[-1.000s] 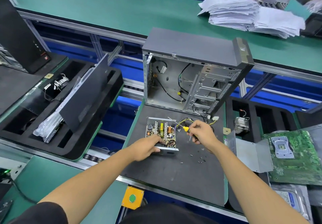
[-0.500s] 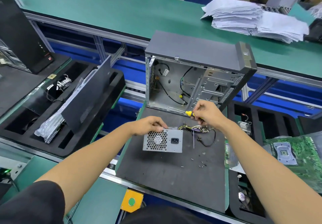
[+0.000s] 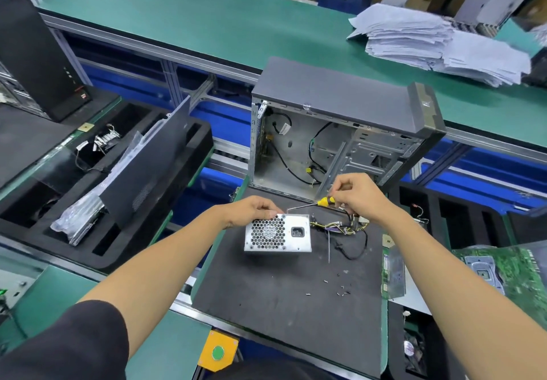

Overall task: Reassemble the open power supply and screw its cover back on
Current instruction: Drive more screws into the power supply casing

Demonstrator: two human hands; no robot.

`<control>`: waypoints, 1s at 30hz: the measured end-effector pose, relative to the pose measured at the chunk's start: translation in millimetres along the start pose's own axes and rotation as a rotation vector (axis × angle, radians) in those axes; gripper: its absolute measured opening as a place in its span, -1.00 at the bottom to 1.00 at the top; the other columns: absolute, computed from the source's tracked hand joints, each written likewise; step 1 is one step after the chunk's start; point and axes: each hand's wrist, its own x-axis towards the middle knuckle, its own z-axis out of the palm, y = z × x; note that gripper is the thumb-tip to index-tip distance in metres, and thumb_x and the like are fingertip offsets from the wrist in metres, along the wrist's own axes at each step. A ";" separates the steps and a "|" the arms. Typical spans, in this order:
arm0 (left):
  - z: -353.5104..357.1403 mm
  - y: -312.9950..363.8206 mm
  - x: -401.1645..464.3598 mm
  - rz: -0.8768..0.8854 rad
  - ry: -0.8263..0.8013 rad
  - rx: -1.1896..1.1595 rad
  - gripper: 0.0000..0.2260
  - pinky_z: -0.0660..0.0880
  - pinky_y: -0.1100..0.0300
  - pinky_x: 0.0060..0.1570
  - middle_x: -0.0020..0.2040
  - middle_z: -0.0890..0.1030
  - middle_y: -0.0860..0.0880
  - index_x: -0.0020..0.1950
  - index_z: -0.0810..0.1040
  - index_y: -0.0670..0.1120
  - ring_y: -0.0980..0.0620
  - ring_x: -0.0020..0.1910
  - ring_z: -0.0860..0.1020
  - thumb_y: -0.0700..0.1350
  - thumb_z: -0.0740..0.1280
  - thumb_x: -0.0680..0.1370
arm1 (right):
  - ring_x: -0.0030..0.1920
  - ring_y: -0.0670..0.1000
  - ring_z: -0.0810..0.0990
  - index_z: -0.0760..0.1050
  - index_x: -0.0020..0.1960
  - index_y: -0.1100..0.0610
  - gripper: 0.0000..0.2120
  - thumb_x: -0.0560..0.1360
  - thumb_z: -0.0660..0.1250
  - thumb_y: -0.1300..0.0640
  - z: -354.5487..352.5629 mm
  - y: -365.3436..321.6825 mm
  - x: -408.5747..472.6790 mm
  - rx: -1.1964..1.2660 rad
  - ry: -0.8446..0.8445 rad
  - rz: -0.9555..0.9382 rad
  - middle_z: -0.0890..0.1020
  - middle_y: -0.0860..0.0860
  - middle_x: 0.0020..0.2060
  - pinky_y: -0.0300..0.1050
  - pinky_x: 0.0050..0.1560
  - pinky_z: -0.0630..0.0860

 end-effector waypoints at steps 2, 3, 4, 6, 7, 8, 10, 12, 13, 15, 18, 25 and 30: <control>-0.8 -1.3 0.6 0.012 0.000 0.004 -0.78 0.50 0.18 0.23 0.19 0.69 0.03 0.30 0.61 -0.13 0.10 0.18 0.63 -0.16 0.31 0.68 | -0.45 0.03 0.44 0.56 -0.28 0.19 -0.83 0.45 0.35 0.35 -0.4 -0.6 0.9 -0.012 -0.006 -0.001 0.66 0.16 -0.36 -0.13 -0.45 0.42; -0.9 -2.0 1.0 0.017 0.002 0.004 -0.78 0.50 0.18 0.24 0.19 0.69 0.04 0.30 0.61 -0.12 0.09 0.19 0.62 -0.16 0.31 0.68 | -0.46 0.02 0.44 0.56 -0.28 0.20 -0.84 0.45 0.35 0.36 0.0 -0.8 1.2 -0.014 -0.011 -0.003 0.66 0.16 -0.36 -0.12 -0.45 0.41; -1.0 -2.6 1.5 0.018 0.005 0.004 -0.79 0.50 0.18 0.24 0.19 0.69 0.05 0.30 0.61 -0.11 0.09 0.19 0.62 -0.15 0.32 0.67 | -0.48 0.00 0.43 0.56 -0.28 0.21 -0.83 0.45 0.35 0.37 0.8 -0.9 1.3 -0.010 -0.016 -0.004 0.64 0.14 -0.39 -0.13 -0.46 0.40; -1.1 -2.9 2.4 0.006 0.004 -0.001 -0.80 0.50 0.20 0.21 0.17 0.70 0.06 0.27 0.61 -0.10 0.13 0.17 0.64 -0.15 0.32 0.67 | -0.53 -0.05 0.41 0.55 -0.28 0.22 -0.83 0.45 0.34 0.39 2.6 -1.1 1.3 -0.001 -0.023 -0.004 0.61 0.10 -0.43 -0.17 -0.49 0.37; -1.3 -2.6 2.7 -0.005 -0.001 -0.003 -0.81 0.50 0.21 0.19 0.16 0.70 0.07 0.26 0.62 -0.10 0.15 0.15 0.64 -0.14 0.32 0.67 | -0.54 -0.06 0.40 0.55 -0.28 0.23 -0.84 0.45 0.33 0.39 3.1 -1.4 1.6 0.001 -0.025 -0.003 0.61 0.09 -0.44 -0.18 -0.49 0.36; -1.4 -2.2 2.9 -0.016 -0.008 -0.003 -0.82 0.50 0.23 0.17 0.14 0.70 0.09 0.25 0.62 -0.09 0.18 0.12 0.65 -0.14 0.32 0.68 | -0.55 -0.06 0.39 0.55 -0.27 0.23 -0.84 0.45 0.33 0.39 3.5 -1.6 2.0 0.006 -0.026 -0.002 0.61 0.08 -0.44 -0.18 -0.50 0.36; -1.7 -2.1 2.4 -0.030 -0.013 0.001 -0.83 0.51 0.27 0.11 0.09 0.71 0.13 0.24 0.62 -0.08 0.23 0.07 0.65 -0.13 0.31 0.68 | -0.55 -0.06 0.39 0.55 -0.27 0.23 -0.84 0.45 0.33 0.39 4.3 -1.8 3.5 0.011 -0.031 -0.003 0.60 0.07 -0.45 -0.19 -0.51 0.36; -2.2 -3.0 2.2 -0.030 -0.009 0.007 -0.84 0.51 0.33 0.07 0.05 0.72 0.18 0.23 0.62 -0.06 0.27 0.05 0.65 -0.12 0.31 0.68 | -0.53 -0.06 0.40 0.55 -0.28 0.23 -0.84 0.44 0.32 0.39 5.1 -0.4 5.7 0.006 -0.035 0.000 0.60 0.08 -0.45 -0.19 -0.51 0.38; -2.1 -3.8 2.0 -0.027 -0.008 0.003 -0.84 0.50 0.36 0.05 0.03 0.72 0.20 0.22 0.62 -0.05 0.29 0.04 0.65 -0.11 0.31 0.68 | -0.53 -0.06 0.40 0.55 -0.28 0.22 -0.83 0.44 0.33 0.39 5.5 0.3 6.8 0.002 -0.037 0.002 0.60 0.09 -0.44 -0.19 -0.51 0.39; -2.3 -3.9 1.3 -0.018 -0.007 -0.004 -0.83 0.51 0.37 0.04 0.05 0.72 0.19 0.24 0.62 -0.05 0.27 0.05 0.65 -0.10 0.31 0.69 | -0.53 -0.07 0.42 0.56 -0.30 0.19 -0.81 0.44 0.33 0.39 6.0 2.0 8.7 -0.004 -0.040 0.002 0.61 0.12 -0.42 -0.20 -0.51 0.39; -3.2 -2.5 0.1 0.004 -0.028 0.016 -0.75 0.52 0.32 0.11 0.17 0.70 0.14 0.35 0.60 -0.05 0.20 0.16 0.64 -0.06 0.30 0.69 | -0.54 -0.06 0.43 0.55 -0.32 0.16 -0.80 0.44 0.33 0.37 6.3 4.2 9.5 -0.011 -0.045 -0.007 0.63 0.15 -0.40 -0.23 -0.53 0.38; -4.6 -2.9 0.9 0.007 -0.046 0.028 -0.73 0.52 0.30 0.10 0.19 0.70 0.13 0.38 0.59 -0.01 0.17 0.18 0.64 -0.04 0.29 0.69 | -0.56 -0.08 0.42 0.55 -0.29 0.21 -0.83 0.43 0.31 0.40 9.4 4.4 11.2 -0.015 -0.044 -0.005 0.61 0.07 -0.44 -0.28 -0.52 0.37; -4.3 -2.5 0.5 0.016 -0.047 0.020 -0.72 0.52 0.35 0.04 0.15 0.70 0.18 0.38 0.58 -0.01 0.23 0.13 0.64 -0.03 0.29 0.69 | -0.56 -0.08 0.43 0.55 -0.29 0.21 -0.83 0.43 0.32 0.40 8.8 4.6 11.0 -0.020 -0.048 -0.008 0.62 0.09 -0.42 -0.27 -0.52 0.38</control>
